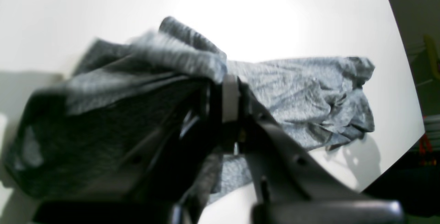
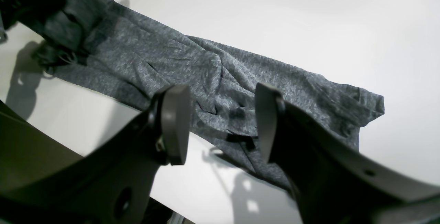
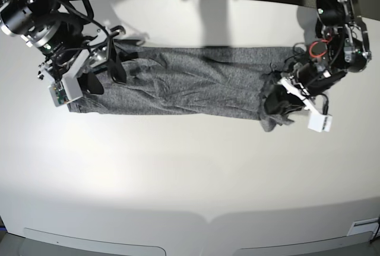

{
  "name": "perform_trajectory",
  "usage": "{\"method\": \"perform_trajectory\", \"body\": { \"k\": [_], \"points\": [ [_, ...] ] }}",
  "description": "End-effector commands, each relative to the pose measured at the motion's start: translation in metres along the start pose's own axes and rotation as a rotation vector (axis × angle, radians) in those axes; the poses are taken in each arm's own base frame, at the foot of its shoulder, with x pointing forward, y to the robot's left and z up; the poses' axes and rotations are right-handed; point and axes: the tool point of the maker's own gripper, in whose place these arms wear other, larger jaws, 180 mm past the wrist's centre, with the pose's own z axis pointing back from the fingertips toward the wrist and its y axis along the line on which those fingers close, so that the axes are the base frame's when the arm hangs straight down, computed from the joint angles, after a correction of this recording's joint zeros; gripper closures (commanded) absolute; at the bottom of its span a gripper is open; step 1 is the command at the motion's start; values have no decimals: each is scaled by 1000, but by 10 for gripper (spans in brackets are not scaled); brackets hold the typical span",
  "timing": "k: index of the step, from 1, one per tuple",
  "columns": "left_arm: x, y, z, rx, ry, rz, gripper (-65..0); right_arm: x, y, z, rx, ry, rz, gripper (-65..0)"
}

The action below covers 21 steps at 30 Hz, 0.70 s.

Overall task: Fold the T-shirt properly
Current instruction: 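Grasp the strip end with the left gripper and fold it toward the right gripper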

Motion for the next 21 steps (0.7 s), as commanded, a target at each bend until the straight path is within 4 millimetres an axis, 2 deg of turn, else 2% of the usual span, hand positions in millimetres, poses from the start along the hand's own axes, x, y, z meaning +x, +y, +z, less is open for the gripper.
{"method": "perform_trajectory", "body": {
  "k": [1, 9, 15, 21],
  "points": [
    [14, -9, -2, -23, -55, -6, 0, 12, 3, 2, 13, -50, 16, -305],
    [4, -29, -18, -40, -53, 42, 0, 12, 3, 2, 14, -51, 16, -305],
    [-11, -40, -22, -57, -67, 108, 0, 12, 3, 2, 16, -52, 15, -305],
    [-12, -54, -26, -88, -91, 100, 0, 12, 4, 2, 16, -53, 15, -305]
  ]
}}
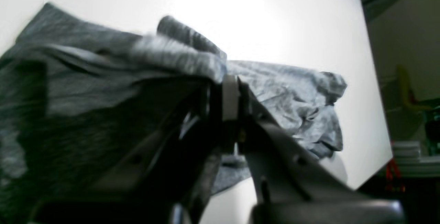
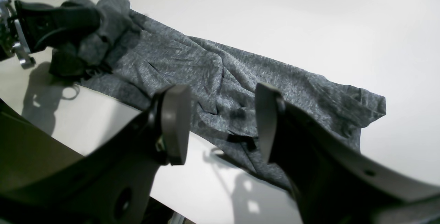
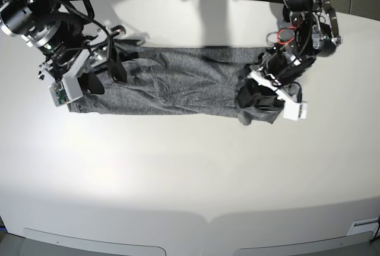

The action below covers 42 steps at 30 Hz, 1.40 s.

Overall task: Fold the T-shirt properly
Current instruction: 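Grasp the strip end with the left gripper and fold it toward the right gripper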

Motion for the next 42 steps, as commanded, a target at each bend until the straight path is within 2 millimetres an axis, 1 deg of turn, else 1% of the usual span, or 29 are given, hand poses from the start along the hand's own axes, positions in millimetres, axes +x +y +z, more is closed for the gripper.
{"method": "perform_trajectory", "body": {
  "k": [1, 3, 6, 8, 10, 17, 18, 20, 22, 23, 24, 26, 29, 30, 32, 34, 36, 38, 39, 42],
  "points": [
    [13, -14, -3, -46, -46, -13, 0, 12, 3, 2, 14, -51, 16, -305],
    [12, -24, -7, -74, -47, -24, 0, 12, 3, 2, 14, -51, 16, -305],
    [3, -39, -15, -106, -8, -56, 0, 12, 3, 2, 14, -50, 16, -305],
    [-5, -37, -19, -72, 30, -116, 0, 11, 3, 2, 14, -49, 16, -305],
    [-7, -31, -21, -31, 42, -156, 0, 11, 3, 2, 14, -46, 16, -305],
    [-7, -31, -20, -31, 42, -158, 0, 11, 3, 2, 14, -47, 16, -305],
    [-7, -31, -20, -35, 42, -162, -25, 11, 3, 2, 14, -47, 16, -305],
    [-7, -34, -20, -51, 42, -178, -180, 11, 3, 2, 14, -48, 16, -306],
    [-6, -37, -20, -65, 36, -171, -307, 12, 3, 2, 14, -53, 16, -306],
    [-5, -39, -20, -76, 30, -162, -349, 14, 3, 2, 14, -60, 16, -306],
    [-4, -41, -20, -88, 24, -152, -378, 15, 3, 3, 14, -70, 16, -306],
    [-2, -46, -20, -112, 13, -138, -398, 21, 3, 3, 13, -101, 15, -306],
    [0, -58, -18, -183, 6, -229, -398, 39, 3, 5, 13, -194, 18, -306],
    [3, -61, -17, -200, 2, -261, -398, 46, 2, 6, 11, -230, 21, -306],
    [16, -60, -15, -197, -12, -309, -397, 64, 0, 8, 5, -303, 32, -306],
    [32, -53, -11, -160, -19, -392, -397, 83, -4, 11, -1, -375, 48, -305],
    [46, -39, -4, -100, -8, -491, -397, 102, 0, 15, 41, -450, 19, -305],
    [53, -23, 4, -48, 17, -565, -397, 117, 16, 21, 152, -516, -13, -305],
    [54, -14, 8, -23, 35, -592, -397, 123, 25, 26, 214, -546, -28, -305],
    [47, 17, 23, 56, 110, -645, -397, 137, 51, 39, 363, -633, -28, -305]
  ]
}}
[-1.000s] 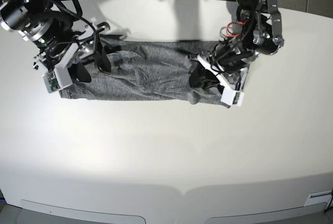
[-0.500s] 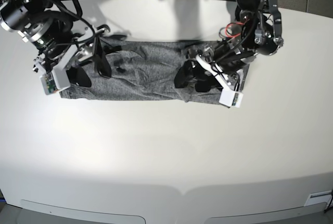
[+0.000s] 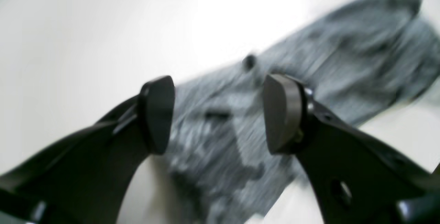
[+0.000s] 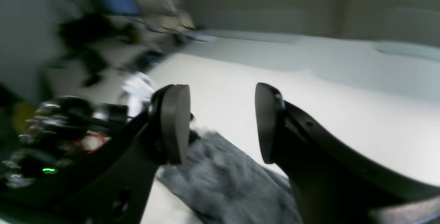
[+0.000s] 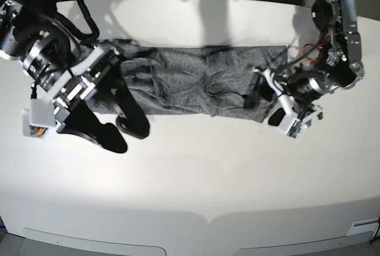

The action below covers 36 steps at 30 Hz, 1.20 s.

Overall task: Fold the T-shirt properly
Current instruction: 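Grasp the strip end with the left gripper and fold it toward the right gripper, then press the folded strip flat with the right gripper while the left gripper holds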

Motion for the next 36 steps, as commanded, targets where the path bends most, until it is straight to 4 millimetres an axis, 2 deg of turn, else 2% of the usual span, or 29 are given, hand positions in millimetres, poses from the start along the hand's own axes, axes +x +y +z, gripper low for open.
{"method": "perform_trajectory", "body": {
  "k": [1, 6, 9, 13, 16, 19, 30, 33, 36],
  "points": [
    [4, 5, 7, 9, -16, -21, -397, 16, 13, -3, 57, -70, 12, -305],
    [-27, 7, 16, 33, 53, 25, -397, 23, 37, -19, 172, -104, 2, -305],
    [-32, 9, 17, 64, 38, 76, -397, 23, 60, -31, 271, -100, 5, -305],
    [-35, 16, 18, 109, 43, 94, -397, 11, 89, -42, 376, -49, 4, -305],
    [-42, 30, 21, 188, 85, 57, -397, 0, 104, -48, 418, -3, 16, -305],
    [-44, 33, 22, 209, 88, 69, -397, -5, 114, -50, 447, 15, 20, -305],
    [-38, 14, 12, 164, 40, 149, -396, -8, 118, -51, 461, 28, 19, -305],
    [-38, 15, 11, 167, 34, 149, -395, -8, 118, -51, 461, 29, 19, -305],
    [-46, 23, 7, 202, 29, 152, -395, -10, 118, -51, 461, 40, 22, -305]
  ]
}}
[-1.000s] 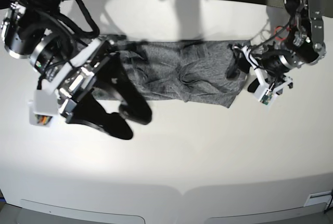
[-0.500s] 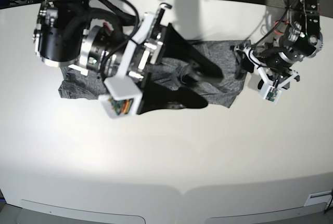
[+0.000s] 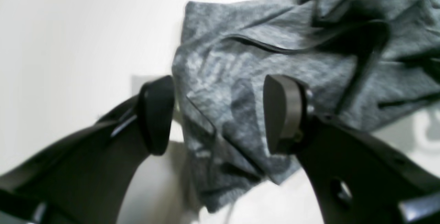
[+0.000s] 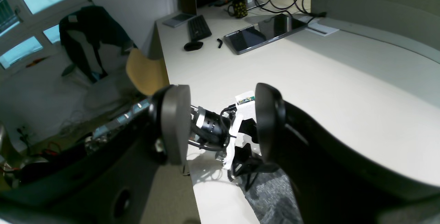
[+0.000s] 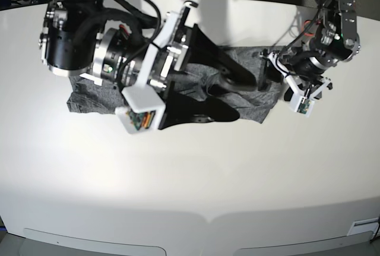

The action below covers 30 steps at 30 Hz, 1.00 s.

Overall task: Fold the T-shirt properly
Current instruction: 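Press the folded strip flat with the right gripper while the left gripper holds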

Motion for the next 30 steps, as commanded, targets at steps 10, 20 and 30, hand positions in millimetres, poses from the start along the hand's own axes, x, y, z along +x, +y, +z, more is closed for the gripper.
{"method": "perform_trajectory", "body": {
  "k": [10, 20, 30],
  "points": [
    [-3, 7, -5, 11, -9, 55, -394, 11, 5, 0, 19, -42, 19, -305],
    [2, 1, -5, -24, -34, 95, -128, 11, 4, 1, 16, -41, 20, -305],
    [2, 1, -5, -25, -34, 96, 0, 10, 4, 1, 16, -34, 20, -305]
  ]
}}
